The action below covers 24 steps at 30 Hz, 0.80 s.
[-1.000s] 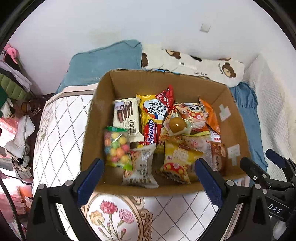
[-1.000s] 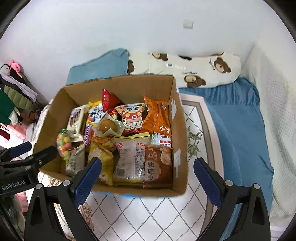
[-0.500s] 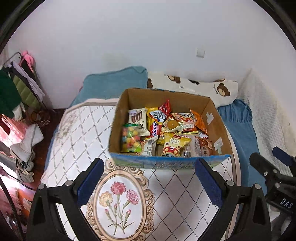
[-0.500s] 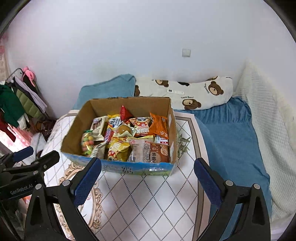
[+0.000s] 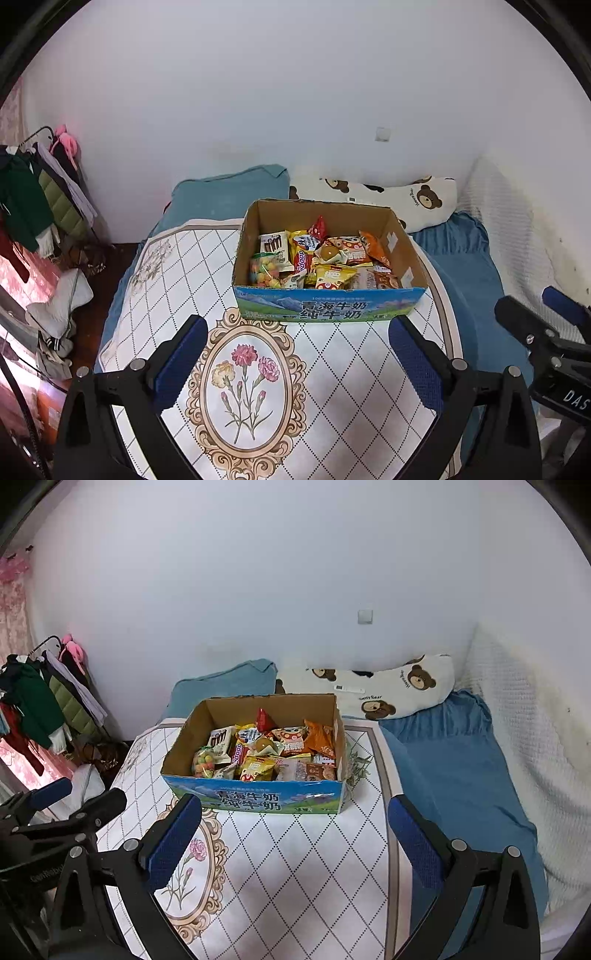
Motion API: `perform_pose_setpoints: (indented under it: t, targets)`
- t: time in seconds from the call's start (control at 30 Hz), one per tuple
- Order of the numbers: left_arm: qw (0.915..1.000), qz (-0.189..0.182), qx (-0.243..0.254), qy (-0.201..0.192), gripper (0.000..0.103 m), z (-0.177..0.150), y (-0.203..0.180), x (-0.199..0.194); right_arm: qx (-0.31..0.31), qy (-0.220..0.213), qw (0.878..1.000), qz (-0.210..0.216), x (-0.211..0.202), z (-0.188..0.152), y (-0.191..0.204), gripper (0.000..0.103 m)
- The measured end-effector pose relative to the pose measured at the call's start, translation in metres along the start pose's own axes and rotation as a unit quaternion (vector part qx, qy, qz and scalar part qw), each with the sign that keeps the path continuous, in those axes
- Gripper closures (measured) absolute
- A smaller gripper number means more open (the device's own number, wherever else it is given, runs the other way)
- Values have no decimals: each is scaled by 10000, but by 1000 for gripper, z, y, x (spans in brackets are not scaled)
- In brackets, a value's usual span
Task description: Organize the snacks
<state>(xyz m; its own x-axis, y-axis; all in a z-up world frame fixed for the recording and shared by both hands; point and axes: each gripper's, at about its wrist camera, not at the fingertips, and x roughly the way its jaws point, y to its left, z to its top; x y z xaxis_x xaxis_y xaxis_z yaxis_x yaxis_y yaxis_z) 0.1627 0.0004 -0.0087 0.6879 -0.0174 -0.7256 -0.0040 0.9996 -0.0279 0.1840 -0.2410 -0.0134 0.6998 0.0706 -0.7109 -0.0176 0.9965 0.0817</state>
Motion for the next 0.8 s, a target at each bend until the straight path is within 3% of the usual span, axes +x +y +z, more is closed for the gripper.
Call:
perform_pose_setpoints:
  t: [0.4, 0.8]
  targets:
    - [9997, -48, -84, -236, 3, -9, 2, -25, -159, -314, 9994, -15, -49, -5, 2, 0]
    - [9999, 97, -107, -39, 1, 7, 2, 18, -5, -257, 9997, -3, 1, 8, -10, 0]
